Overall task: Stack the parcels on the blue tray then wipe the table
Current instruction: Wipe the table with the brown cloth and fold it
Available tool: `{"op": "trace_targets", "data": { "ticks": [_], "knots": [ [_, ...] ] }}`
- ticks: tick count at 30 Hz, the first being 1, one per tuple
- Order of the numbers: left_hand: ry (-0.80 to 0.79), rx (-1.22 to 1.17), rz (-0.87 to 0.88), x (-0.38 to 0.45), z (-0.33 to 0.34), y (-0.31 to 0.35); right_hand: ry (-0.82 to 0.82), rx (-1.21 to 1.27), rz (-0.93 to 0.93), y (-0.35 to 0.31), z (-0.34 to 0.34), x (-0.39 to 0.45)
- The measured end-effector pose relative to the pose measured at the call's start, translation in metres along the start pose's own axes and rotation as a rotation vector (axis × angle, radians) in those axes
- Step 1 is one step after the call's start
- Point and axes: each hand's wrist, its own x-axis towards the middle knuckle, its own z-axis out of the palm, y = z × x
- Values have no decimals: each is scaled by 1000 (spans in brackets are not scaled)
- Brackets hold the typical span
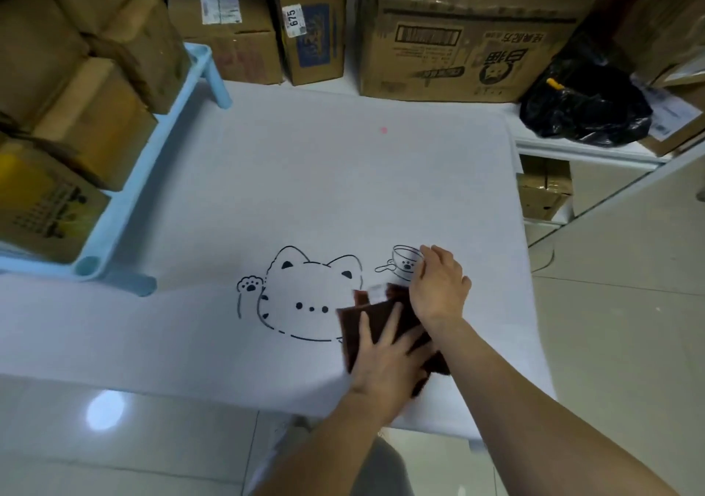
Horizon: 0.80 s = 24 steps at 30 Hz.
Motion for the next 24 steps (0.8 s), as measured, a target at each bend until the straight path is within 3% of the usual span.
{"op": "trace_targets", "data": {
  "ticks": [4, 11, 17, 20, 24],
  "knots": [
    [11, -73, -324, -46, -2, -72, 12, 12, -73, -32, 21, -18],
    [84, -133, -630, -97, -17, -185, -54, 118, -135, -93, 56, -50],
    [42, -164, -665, -81, -37, -221, -74, 96, -103, -120, 66, -58],
    [50, -207, -703, -60, -43, -209, -134, 149, -72, -134, 72, -61],
    [30, -398, -519, -39, -53, -176, -95, 372, 89, -148, 77, -53]
  ]
}}
